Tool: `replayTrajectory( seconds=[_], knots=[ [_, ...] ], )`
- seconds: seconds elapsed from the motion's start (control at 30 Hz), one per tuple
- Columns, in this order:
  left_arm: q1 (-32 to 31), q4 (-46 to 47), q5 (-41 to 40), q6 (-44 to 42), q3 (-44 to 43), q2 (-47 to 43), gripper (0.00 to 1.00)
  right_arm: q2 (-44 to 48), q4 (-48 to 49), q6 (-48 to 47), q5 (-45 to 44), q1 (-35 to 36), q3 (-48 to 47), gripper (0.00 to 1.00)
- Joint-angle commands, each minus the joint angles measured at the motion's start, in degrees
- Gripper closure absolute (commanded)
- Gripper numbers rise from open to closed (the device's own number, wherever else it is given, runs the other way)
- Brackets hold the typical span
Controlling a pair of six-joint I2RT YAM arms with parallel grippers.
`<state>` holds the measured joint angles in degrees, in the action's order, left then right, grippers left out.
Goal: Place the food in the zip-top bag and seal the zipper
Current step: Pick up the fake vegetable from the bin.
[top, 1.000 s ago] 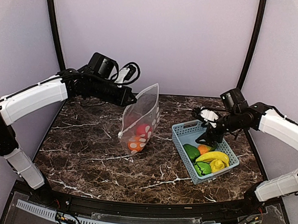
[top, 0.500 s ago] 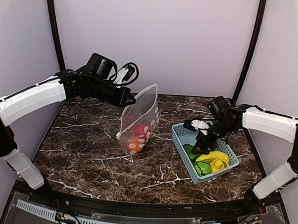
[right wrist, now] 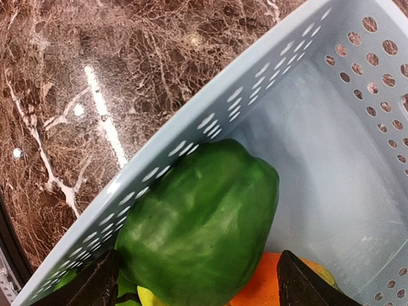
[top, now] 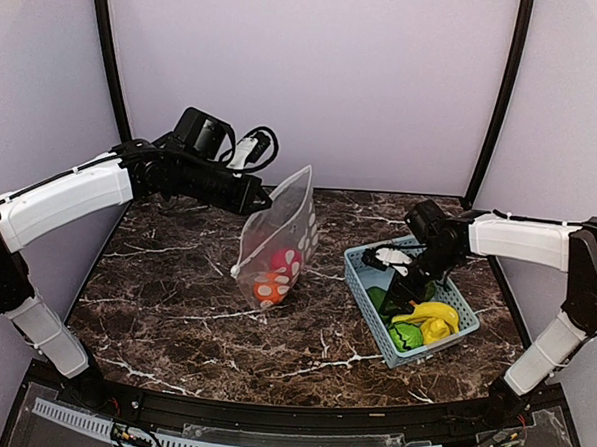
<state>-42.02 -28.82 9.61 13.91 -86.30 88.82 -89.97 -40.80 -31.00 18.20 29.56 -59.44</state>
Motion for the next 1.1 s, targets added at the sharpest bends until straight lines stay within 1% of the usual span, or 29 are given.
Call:
replayTrajectory(
  seconds=[0.0, 0.23, 0.4, 0.77, 0.9, 1.0, 1.03, 1.07],
  knots=[
    [-0.21, -0.09, 0.25, 0.15, 1.12, -1.91, 0.99, -2.56, -1.31, 0.88, 0.16, -0.34, -2.56, 0.17],
    [-0.26, -0.1, 0.15, 0.07, 1.53, -2.02, 0.99, -6.07, -2.17, 1.24, -1.01, -0.32, -4.32, 0.17],
    [-0.26, 0.19, 0.24, 0.15, 1.98, -2.15, 0.99, -6.78, -2.38, 1.72, -0.83, -0.34, -5.69, 0.17],
    [-0.26, 1.16, 0.61, 0.62, 3.82, -2.73, 0.99, -6.5, -2.43, 1.56, 0.7, -0.43, -7.18, 0.44],
    [-0.26, 1.46, 0.72, 0.76, 4.32, -2.75, 0.99, -5.86, -2.28, 1.43, 0.83, -0.54, -7.02, 0.51],
    [-0.26, 1.61, 0.77, 0.77, 4.46, -2.64, 0.99, -5.73, -2.22, 1.46, 0.8, -0.64, -7.05, 0.53],
    [-0.26, 1.65, 0.81, 0.77, 4.47, -2.62, 0.99, -5.73, -2.19, 1.55, 0.9, -0.64, -7.09, 0.51],
    [-0.23, 1.65, 0.89, 0.77, 4.5, -2.51, 0.99, -5.85, -2.14, 1.57, 1.14, -0.72, -7.17, 0.45]
  ],
)
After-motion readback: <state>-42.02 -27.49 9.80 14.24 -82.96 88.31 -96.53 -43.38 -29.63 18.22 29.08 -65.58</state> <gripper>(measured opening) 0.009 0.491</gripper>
